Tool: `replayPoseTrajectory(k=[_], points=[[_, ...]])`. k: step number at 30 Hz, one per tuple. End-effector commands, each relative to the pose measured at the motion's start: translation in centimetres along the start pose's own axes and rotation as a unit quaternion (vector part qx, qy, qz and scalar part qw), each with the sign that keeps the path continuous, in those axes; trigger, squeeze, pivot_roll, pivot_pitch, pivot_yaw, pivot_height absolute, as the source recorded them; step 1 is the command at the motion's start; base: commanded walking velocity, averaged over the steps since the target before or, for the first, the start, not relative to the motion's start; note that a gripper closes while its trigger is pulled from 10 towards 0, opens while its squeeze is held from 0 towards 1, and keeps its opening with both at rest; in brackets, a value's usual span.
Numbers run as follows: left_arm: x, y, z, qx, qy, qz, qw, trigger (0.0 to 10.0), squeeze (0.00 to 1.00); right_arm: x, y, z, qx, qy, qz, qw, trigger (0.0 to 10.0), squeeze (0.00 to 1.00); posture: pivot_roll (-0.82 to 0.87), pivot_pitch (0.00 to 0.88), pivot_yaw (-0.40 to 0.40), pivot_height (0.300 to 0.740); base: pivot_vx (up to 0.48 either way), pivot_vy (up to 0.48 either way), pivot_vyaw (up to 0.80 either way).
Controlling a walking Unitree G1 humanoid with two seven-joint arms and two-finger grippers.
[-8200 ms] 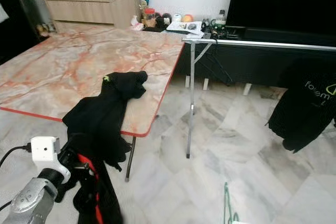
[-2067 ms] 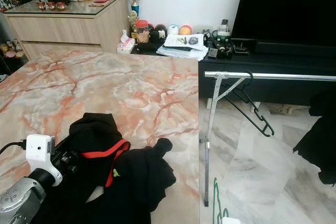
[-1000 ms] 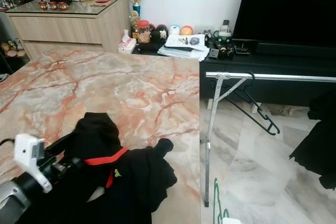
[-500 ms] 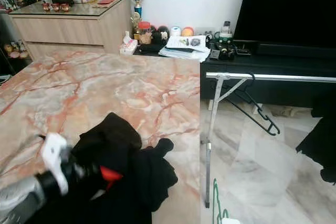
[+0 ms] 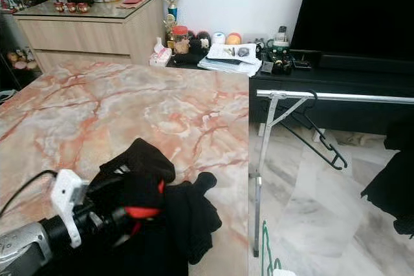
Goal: Hang hanger
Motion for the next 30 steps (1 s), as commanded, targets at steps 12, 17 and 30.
replayPoseTrajectory(k=[12,17,30], points=[[-1.7,4.5,-0.3,-0.004,-0.066,0.187,0.98,10.0,0.0,0.0,0.0,-0.1,0.0,0.002,-0.001,1.0,10.0,0.0,0.16,0.022,-0.006,0.74,0.0,0.0,0.0],[-1.6,4.4,-0.5,-0.016,-0.078,0.194,0.978,10.0,0.0,0.0,0.0,-0.1,0.001,0.002,-0.001,1.0,10.0,0.0,0.16,0.021,-0.004,0.74,0.0,0.0,0.0],[-1.4,4.1,-0.3,-0.025,-0.091,0.189,0.977,10.0,0.0,0.0,0.1,-0.1,0.002,0.002,-0.001,1.0,10.0,0.0,0.16,0.023,-0.004,0.74,0.0,0.0,0.0]])
Point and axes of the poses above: a point about 5 cm out from each wrist's last joint towards the gripper, its own x axis pointing out of the wrist towards the gripper, its own z axis along the axis of the wrist's last joint, y = z × x, the point moved 3 cm from there along x, pointing out of the wrist towards the gripper, and after that the axes turned 7 degrees about -x, right-handed, at the moved point
